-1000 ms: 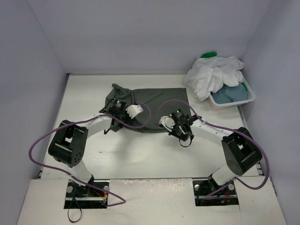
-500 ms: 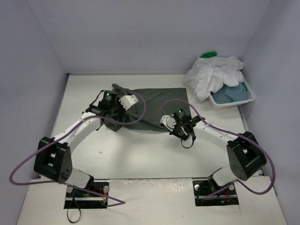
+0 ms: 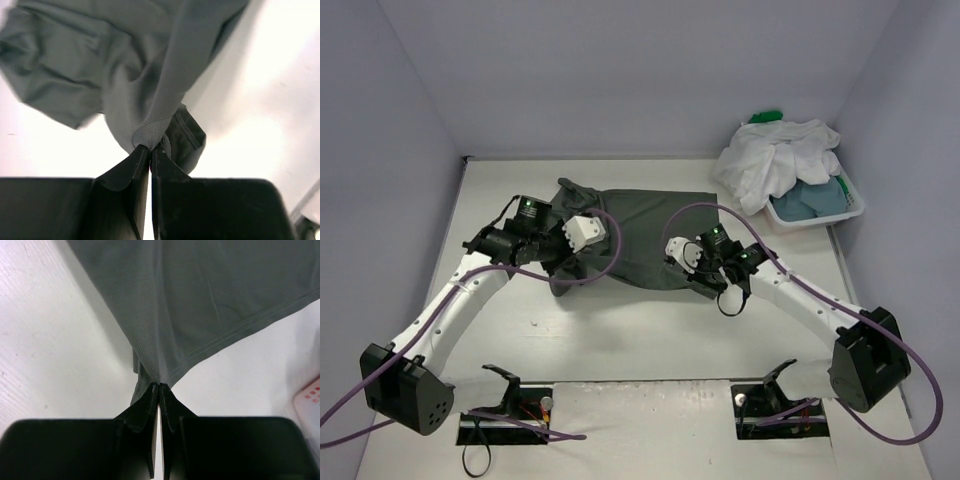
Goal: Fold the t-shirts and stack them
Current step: Flatten out the crumpled T-shirt at the center of the board, then pick up the flattened T-shirt from the center of the board.
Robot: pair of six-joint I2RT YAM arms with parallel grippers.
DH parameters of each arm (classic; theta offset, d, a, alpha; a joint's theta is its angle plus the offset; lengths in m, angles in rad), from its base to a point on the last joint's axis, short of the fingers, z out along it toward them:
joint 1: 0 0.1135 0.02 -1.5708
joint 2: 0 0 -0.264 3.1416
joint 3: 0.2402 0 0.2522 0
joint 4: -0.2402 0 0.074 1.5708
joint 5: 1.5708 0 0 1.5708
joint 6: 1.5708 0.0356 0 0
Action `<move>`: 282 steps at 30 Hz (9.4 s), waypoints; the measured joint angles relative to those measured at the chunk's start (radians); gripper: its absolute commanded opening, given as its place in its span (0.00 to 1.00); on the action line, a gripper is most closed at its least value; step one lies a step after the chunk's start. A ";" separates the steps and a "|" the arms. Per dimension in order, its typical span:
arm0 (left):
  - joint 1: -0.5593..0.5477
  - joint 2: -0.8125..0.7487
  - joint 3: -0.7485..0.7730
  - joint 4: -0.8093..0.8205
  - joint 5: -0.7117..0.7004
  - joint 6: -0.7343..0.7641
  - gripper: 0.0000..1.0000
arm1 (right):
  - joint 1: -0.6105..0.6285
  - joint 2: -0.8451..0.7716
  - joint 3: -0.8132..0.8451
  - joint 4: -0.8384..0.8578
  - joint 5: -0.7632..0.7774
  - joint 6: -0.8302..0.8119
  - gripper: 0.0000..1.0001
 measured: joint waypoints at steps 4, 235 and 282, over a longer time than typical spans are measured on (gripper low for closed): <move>0.000 0.000 0.000 -0.126 0.074 0.028 0.22 | 0.000 -0.049 0.005 -0.029 -0.003 -0.033 0.00; 0.136 -0.208 -0.262 -0.183 -0.113 0.071 0.72 | 0.210 -0.088 -0.233 -0.054 0.389 -0.129 0.32; 0.136 -0.191 -0.254 -0.183 -0.103 0.066 0.72 | 0.336 0.095 -0.240 -0.024 0.421 -0.038 0.33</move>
